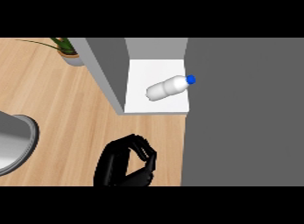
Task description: Pick up the bottled water, place it into the cabinet and close the cabinet
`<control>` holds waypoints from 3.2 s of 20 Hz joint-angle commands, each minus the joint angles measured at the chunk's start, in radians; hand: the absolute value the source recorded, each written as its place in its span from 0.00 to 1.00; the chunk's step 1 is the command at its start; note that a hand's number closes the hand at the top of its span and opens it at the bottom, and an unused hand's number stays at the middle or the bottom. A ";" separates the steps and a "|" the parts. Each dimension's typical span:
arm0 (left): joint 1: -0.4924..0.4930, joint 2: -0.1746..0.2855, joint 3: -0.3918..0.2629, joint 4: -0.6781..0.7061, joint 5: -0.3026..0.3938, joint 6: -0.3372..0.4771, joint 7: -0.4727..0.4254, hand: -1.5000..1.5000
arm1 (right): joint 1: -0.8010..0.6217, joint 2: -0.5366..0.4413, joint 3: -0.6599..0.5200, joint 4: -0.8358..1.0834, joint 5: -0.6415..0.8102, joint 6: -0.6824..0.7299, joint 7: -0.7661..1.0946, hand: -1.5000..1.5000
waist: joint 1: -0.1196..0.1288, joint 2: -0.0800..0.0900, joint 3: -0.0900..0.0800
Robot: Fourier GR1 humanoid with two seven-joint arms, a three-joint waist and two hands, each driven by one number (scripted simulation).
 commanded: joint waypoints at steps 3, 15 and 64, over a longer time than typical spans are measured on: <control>0.154 0.148 0.026 -0.121 0.018 -0.080 -0.047 1.00 | 0.059 0.016 0.003 -0.190 0.027 0.018 0.054 1.00 | 0.003 0.000 -0.001; 0.234 0.402 0.297 -0.280 0.209 -0.251 -0.010 0.00 | 0.051 -0.016 0.133 -0.300 0.105 0.136 0.056 1.00 | 0.002 -0.004 -0.005; 0.623 0.686 0.774 -0.307 0.562 -0.673 -0.083 0.00 | -0.913 0.177 0.915 -0.020 0.268 -0.412 0.580 1.00 | 0.109 -0.019 -0.020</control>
